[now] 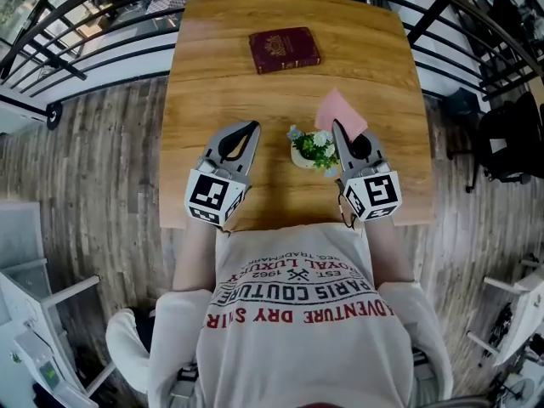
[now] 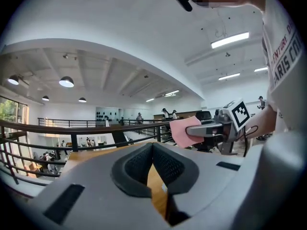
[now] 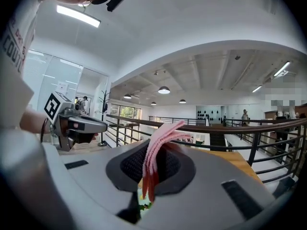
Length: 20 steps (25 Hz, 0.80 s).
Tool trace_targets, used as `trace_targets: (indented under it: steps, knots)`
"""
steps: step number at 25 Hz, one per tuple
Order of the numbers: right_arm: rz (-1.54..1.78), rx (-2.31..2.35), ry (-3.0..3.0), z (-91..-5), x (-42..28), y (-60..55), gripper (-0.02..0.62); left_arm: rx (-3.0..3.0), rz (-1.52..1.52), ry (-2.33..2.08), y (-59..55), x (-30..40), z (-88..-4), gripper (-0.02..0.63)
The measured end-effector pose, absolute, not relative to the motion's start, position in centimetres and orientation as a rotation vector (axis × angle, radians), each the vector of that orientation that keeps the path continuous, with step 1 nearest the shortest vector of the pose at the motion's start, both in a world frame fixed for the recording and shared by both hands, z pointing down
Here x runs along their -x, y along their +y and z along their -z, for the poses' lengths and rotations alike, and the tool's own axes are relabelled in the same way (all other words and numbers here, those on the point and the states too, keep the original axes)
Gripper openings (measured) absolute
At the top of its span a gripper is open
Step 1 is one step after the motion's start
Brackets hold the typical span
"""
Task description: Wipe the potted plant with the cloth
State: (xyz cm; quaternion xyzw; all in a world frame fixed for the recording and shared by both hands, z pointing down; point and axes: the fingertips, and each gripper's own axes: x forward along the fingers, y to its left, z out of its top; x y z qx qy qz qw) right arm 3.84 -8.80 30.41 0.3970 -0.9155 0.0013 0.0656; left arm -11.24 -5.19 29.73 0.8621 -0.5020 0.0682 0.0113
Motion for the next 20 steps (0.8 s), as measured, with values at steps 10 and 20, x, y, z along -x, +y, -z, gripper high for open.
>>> trace_targets:
  steps: [10, 20]
  knots:
    - [0.034, -1.150, -2.763, -30.3, -3.1, -7.9, 0.035, -2.684, -0.213, -1.662, -4.3, 12.0, -28.5, 0.017]
    - [0.064, -1.145, -2.748, -30.2, -4.2, -7.8, 0.035, -2.686, -0.269, -1.667, -4.3, 11.1, -28.7, 0.017]
